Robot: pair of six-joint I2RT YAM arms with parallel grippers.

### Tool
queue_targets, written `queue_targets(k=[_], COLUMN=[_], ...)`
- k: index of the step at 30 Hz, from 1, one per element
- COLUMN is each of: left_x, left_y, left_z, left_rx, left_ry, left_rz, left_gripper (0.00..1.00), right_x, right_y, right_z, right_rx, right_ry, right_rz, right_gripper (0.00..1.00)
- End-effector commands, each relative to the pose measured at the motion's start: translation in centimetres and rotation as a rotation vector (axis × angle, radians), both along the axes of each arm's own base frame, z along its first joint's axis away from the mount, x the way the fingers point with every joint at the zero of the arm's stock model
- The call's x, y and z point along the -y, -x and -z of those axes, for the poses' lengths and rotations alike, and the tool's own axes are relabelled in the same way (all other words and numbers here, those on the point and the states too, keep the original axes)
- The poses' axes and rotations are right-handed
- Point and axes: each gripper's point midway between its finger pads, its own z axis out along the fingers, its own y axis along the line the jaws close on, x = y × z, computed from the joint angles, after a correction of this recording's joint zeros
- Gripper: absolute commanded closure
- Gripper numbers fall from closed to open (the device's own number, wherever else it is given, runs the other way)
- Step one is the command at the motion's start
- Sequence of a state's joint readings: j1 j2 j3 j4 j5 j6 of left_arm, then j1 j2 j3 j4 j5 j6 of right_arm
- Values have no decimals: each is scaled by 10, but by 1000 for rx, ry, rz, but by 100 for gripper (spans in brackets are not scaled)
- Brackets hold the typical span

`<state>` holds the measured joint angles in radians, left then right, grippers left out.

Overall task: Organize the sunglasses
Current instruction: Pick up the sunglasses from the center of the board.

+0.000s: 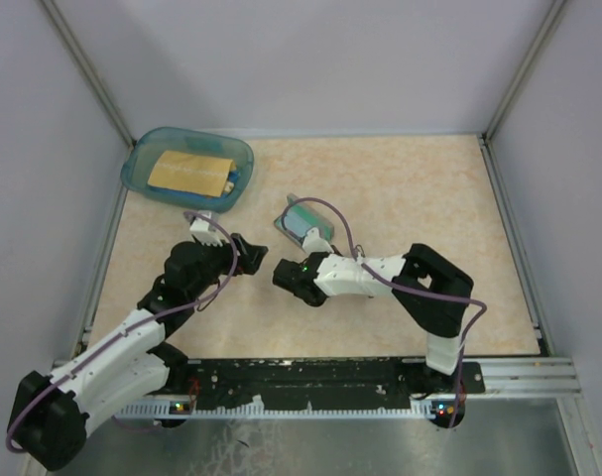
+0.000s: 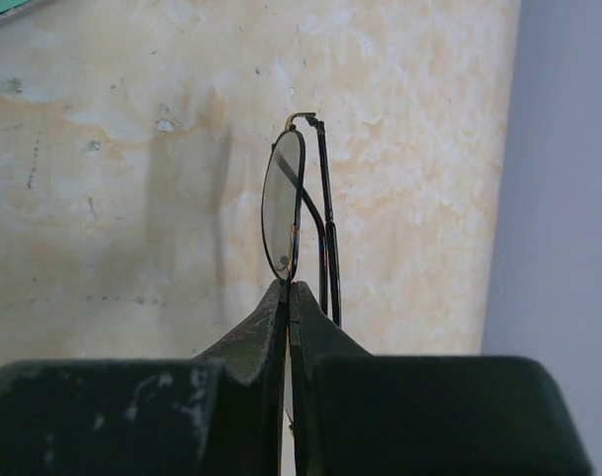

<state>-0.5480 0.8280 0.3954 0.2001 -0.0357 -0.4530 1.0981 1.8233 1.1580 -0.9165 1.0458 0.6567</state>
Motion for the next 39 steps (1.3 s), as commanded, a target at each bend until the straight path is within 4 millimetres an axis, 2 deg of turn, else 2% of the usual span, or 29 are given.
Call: queue_targets(k=[1, 6, 10, 13, 16, 23, 30, 39], left_x=[-6, -7, -12, -17, -23, -34, -35, -33], left_y=[0, 0, -1, -1, 1, 7, 10, 12], left_z=[-1, -1, -1, 1, 1, -2, -2, 0], left_rx=[14, 16, 12, 1, -8, 3, 1, 1], left_ry=[-9, -11, -17, -25, -25, -29, -25, -20], left_rz=[-20, -27, -53, -80, -104, -139, -138, -121], left_gripper=[1, 2, 2, 2, 1, 0, 0, 0], right_x=[0, -5, -27, -47, -58, -62, -71, -97], right_y=[-8, -9, -8, -7, -7, -8, -7, -8], right_z=[-27, -31, -27, -42, -54, -71, -89, -116], right_rx=[117, 113, 53, 46, 45, 56, 73, 90], right_ry=[-17, -61, -195, -339, -404, -425, -484, -568], right_rz=[15, -4, -92, -176, -228, -258, -334, -474], right_gripper=[100, 100, 100, 100, 100, 100, 100, 100])
